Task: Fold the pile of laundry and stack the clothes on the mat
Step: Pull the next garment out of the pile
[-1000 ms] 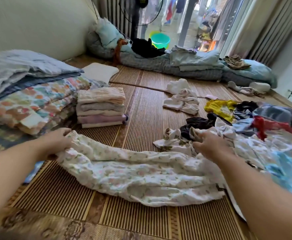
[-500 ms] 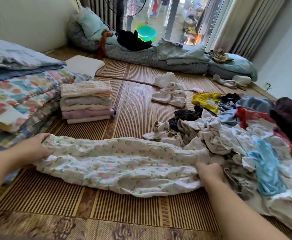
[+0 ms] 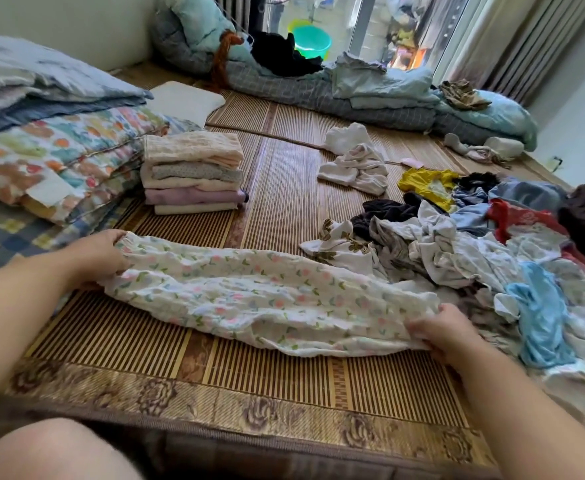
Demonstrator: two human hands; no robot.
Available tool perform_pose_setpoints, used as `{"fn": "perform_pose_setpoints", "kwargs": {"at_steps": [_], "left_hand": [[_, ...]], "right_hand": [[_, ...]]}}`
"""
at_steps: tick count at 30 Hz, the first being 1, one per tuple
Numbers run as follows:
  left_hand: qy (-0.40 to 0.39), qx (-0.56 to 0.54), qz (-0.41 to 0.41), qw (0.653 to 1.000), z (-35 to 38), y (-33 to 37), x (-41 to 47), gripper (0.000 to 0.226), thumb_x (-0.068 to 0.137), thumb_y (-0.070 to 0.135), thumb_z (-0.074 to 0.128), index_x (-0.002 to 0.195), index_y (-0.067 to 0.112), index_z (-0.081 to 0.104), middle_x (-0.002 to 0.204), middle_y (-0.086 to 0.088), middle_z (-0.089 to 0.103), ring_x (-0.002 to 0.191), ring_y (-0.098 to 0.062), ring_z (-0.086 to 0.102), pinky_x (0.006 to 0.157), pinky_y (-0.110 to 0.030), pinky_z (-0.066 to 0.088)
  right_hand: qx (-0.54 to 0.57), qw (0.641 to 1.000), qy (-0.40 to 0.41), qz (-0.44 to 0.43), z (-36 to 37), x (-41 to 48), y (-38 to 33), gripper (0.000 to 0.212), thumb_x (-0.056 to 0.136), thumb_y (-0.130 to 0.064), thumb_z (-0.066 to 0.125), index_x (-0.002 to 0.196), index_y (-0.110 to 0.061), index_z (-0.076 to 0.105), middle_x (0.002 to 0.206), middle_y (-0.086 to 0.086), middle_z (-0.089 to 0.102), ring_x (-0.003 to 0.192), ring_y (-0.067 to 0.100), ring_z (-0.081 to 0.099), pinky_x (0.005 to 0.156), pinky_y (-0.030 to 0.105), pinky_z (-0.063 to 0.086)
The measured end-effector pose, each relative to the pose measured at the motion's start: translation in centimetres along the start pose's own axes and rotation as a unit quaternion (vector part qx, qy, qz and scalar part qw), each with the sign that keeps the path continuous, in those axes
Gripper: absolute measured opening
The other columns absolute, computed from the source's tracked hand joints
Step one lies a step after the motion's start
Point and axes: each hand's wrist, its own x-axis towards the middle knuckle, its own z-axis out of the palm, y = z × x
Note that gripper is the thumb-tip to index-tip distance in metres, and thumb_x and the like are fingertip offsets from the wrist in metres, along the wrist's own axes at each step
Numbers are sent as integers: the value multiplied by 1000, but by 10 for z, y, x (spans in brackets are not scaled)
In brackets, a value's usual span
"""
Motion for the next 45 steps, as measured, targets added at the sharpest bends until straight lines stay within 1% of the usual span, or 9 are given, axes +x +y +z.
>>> {"fn": "perform_pose_setpoints", "kwargs": {"at_steps": [6,12,17,21,28,33,37,42,45], "left_hand": [[1,24,1,1000,-2,-2,-3,69,90,9,59,151,22,30,129,-17,55,75,-24,57,48,-28,41],[-2,26,3,1000,-3,-5,-3,68,90,12,62,150,20,31,127,-16,57,79,-24,59,52,-29,44],[-7,20,4,1000,-4,-6,-4,68,90,12,62,151,21,31,126,-17,58,79,-25,59,52,-29,44],[-8,22,18,1000,-5,-8,-6,71,89,10,64,151,19,30,137,-16,54,98,-28,59,70,-34,49],[-28,-36,13,999,-2,-12,-4,72,88,10,66,150,23,32,126,-12,58,85,-24,63,59,-32,50],[-93,-129,-4,987,15,1,-15,72,86,8,67,146,33,35,104,2,58,90,-27,66,64,-38,58],[-130,-151,13,980,38,13,-27,73,85,9,68,145,35,34,109,2,59,91,-27,68,66,-38,59],[-121,-151,17,981,49,17,-37,74,86,9,67,146,35,33,107,-1,59,87,-26,68,63,-36,60],[-123,-151,19,981,49,15,-39,74,86,8,67,147,33,32,111,-5,60,90,-28,68,71,-43,61]], "right_hand": [[17,994,-37,103,2,3,-8,72,79,-57,69,127,-7,50,129,17,54,115,38,50,86,46,40],[27,996,-73,51,12,14,-22,26,84,1,66,109,0,62,98,20,69,76,29,66,66,38,55],[-98,988,-96,72,26,7,-32,41,80,-22,78,112,-5,58,87,9,65,65,19,56,51,23,40],[-306,951,-28,-12,35,10,-35,48,82,-22,75,121,0,58,115,13,62,103,25,61,89,34,53],[196,970,-138,38,4,5,-43,20,90,-1,54,109,1,57,103,23,69,75,33,72,54,40,59],[43,992,73,-92,-36,0,-58,29,82,-2,66,108,-10,56,103,16,65,71,27,66,58,31,51],[-199,923,218,-247,-25,-15,-67,29,94,-20,49,122,-16,50,97,8,58,86,26,52,76,38,43],[-311,862,100,-386,49,-60,-60,42,90,-13,55,130,-27,50,106,-3,59,88,13,54,74,27,48],[-203,921,-166,-288,87,-79,-50,44,85,-27,71,127,-29,56,108,-12,54,89,9,61,67,20,53]]}}
